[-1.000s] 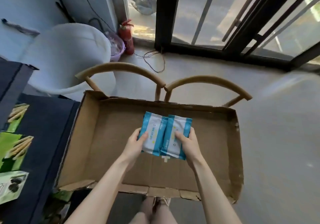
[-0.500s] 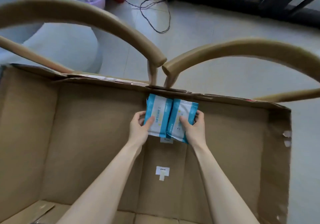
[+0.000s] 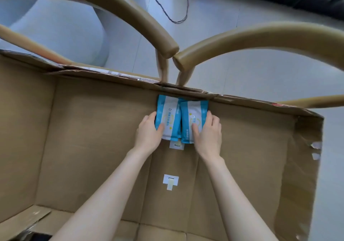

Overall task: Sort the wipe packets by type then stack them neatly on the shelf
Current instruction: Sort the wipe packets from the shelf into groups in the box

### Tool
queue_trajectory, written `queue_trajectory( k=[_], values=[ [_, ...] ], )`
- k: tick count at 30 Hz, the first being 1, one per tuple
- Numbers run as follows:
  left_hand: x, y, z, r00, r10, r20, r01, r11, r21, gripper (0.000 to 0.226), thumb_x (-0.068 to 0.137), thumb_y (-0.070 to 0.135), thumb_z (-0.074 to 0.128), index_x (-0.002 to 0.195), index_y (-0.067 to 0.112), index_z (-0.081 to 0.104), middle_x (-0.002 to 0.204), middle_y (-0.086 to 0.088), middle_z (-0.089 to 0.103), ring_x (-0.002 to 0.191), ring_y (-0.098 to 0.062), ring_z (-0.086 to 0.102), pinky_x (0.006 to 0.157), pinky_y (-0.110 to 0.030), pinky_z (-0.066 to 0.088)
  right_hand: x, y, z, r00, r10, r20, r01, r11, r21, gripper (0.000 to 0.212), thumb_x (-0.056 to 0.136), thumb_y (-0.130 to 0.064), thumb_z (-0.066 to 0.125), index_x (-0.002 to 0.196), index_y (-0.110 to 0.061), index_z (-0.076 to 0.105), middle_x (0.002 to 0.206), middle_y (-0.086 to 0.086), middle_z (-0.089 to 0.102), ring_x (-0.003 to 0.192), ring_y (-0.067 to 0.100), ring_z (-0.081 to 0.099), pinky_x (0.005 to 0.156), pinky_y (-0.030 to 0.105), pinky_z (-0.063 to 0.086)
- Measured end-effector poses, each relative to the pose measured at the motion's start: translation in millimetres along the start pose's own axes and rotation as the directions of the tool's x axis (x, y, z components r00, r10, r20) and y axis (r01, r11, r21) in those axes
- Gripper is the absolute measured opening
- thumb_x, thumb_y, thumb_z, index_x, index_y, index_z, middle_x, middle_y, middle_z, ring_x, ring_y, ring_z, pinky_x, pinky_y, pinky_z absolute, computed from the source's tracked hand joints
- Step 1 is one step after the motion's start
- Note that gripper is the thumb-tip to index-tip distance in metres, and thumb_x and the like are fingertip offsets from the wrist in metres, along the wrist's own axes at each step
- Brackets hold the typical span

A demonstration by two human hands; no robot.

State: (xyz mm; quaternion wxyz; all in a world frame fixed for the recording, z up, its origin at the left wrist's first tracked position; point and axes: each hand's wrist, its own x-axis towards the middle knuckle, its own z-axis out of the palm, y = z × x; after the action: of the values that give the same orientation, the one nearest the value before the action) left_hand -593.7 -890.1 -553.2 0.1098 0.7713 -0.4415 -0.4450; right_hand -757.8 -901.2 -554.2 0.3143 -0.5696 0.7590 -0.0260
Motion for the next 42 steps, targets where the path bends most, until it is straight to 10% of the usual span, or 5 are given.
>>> queue_trajectory(
  k=[6, 17, 27, 35, 42],
  values=[
    [-63.8, 16.8, -53.7, 0.996, 0.057, 0.075, -0.071, 0.976, 0.206, 0.040, 0.097, 0.027, 0.048, 0.135, 0.015, 0.049, 0.130, -0.004, 0.054, 0.119, -0.022, 0.050, 0.096, -0.033, 0.041, -51.4, -26.8, -54.4, 0.981, -0.112, 0.162, 0.132, 0.984, -0.123, 0.044, 0.098, -0.026, 0.045, 0.139, -0.011, 0.039, 0.143, 0.009, 0.037, 0.123, 0.027, 0.039, 0.099, 0.035, 0.037],
    [-299.0, 24.4, -212.4, 0.904, 0.214, -0.370, -0.200, 0.977, 0.076, 0.033, 0.097, 0.029, 0.049, 0.127, 0.020, 0.055, 0.125, 0.002, 0.056, 0.116, -0.017, 0.050, 0.099, -0.039, 0.043, -229.0, -162.6, -163.5, 0.727, -0.677, 0.115, 0.685, 0.727, -0.050, 0.032, 0.096, -0.026, 0.051, 0.124, -0.011, 0.056, 0.128, 0.004, 0.054, 0.116, 0.023, 0.048, 0.095, 0.029, 0.035],
    [-576.4, -126.6, -241.6, 0.636, -0.025, -0.772, -0.035, 0.998, -0.061, 0.037, 0.090, 0.038, 0.050, 0.119, 0.017, 0.061, 0.111, 0.005, 0.064, 0.102, -0.016, 0.059, 0.086, -0.035, 0.049, -489.7, -213.0, -126.8, 0.294, -0.944, 0.151, 0.949, 0.307, 0.072, 0.023, 0.094, -0.024, 0.057, 0.114, -0.013, 0.062, 0.117, 0.002, 0.061, 0.106, 0.024, 0.056, 0.087, 0.030, 0.045],
    [-754.7, -238.9, -212.6, 0.382, -0.268, -0.884, 0.099, 0.963, -0.249, 0.030, 0.088, 0.026, 0.063, 0.117, 0.018, 0.063, 0.104, 0.013, 0.062, 0.096, -0.011, 0.060, 0.082, -0.019, 0.041, -668.9, -217.6, -56.4, 0.020, -0.956, 0.294, 0.971, 0.088, 0.222, 0.023, 0.093, -0.022, 0.057, 0.113, -0.012, 0.063, 0.115, 0.002, 0.061, 0.105, 0.026, 0.055, 0.083, 0.036, 0.049],
    [-840.3, -292.1, -260.9, 0.105, -0.285, -0.953, 0.109, 0.956, -0.273, 0.027, 0.089, 0.028, 0.063, 0.113, 0.015, 0.064, 0.100, 0.007, 0.067, 0.081, -0.010, 0.061, 0.076, -0.033, 0.049, -779.0, -285.4, -23.6, -0.233, -0.931, 0.281, 0.940, -0.141, 0.310, 0.024, 0.095, -0.025, 0.054, 0.115, -0.014, 0.062, 0.115, -0.002, 0.059, 0.106, 0.021, 0.054, 0.082, 0.034, 0.047]
  ],
)
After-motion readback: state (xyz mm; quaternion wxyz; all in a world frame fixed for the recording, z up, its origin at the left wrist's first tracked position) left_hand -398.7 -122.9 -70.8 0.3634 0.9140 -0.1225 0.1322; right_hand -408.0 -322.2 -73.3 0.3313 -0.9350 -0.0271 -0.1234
